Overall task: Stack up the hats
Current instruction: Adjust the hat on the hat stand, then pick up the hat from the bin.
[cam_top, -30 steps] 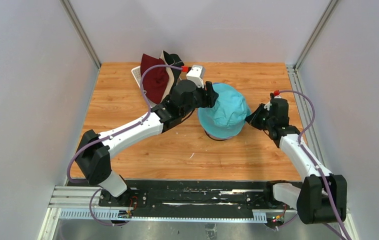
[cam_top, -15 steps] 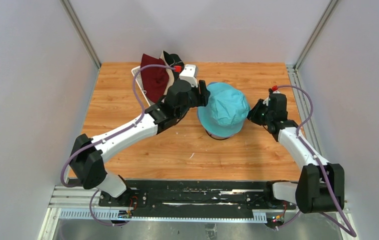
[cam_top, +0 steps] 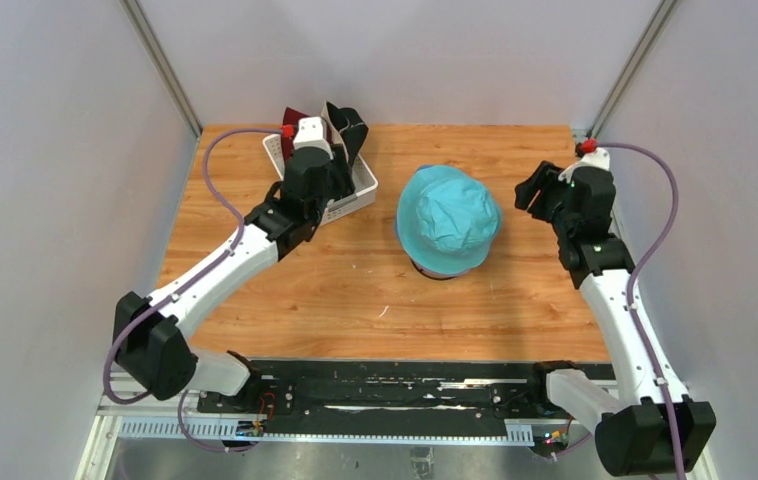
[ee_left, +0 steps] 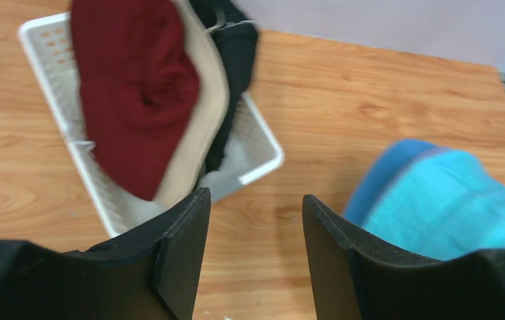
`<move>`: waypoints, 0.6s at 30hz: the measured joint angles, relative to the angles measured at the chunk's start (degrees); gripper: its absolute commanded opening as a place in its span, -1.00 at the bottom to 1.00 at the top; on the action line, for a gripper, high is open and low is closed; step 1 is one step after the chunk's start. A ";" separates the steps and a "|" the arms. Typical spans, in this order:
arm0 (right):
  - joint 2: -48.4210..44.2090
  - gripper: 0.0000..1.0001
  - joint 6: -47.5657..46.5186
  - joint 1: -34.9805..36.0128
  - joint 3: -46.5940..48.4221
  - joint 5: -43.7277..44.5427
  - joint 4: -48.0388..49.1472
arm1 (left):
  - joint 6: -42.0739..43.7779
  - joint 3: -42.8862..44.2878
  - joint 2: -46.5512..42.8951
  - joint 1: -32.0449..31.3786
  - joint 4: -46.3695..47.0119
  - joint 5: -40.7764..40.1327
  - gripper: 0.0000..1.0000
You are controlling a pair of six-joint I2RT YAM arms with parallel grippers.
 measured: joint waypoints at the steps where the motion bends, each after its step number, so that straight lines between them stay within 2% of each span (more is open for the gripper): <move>1: -0.07 0.16 -0.31 0.00 1.62 0.02 0.02 | -0.42 0.11 0.68 1.73 -0.57 0.15 0.14; 4: -0.17 0.16 -0.85 0.02 5.20 -0.26 0.33 | -0.76 2.54 4.81 6.21 -3.15 -0.79 0.10; 6: -0.15 0.17 -1.09 0.15 6.27 -0.92 0.79 | -0.50 7.56 10.01 8.20 -6.32 -2.86 0.09; 10: 0.66 0.16 -1.38 0.74 6.58 -2.10 1.22 | 0.72 18.40 20.33 9.99 -9.38 -5.25 0.09; 18: 2.38 0.17 -1.75 0.96 6.34 -3.28 1.51 | 1.38 31.87 35.74 15.10 -11.19 -4.85 0.09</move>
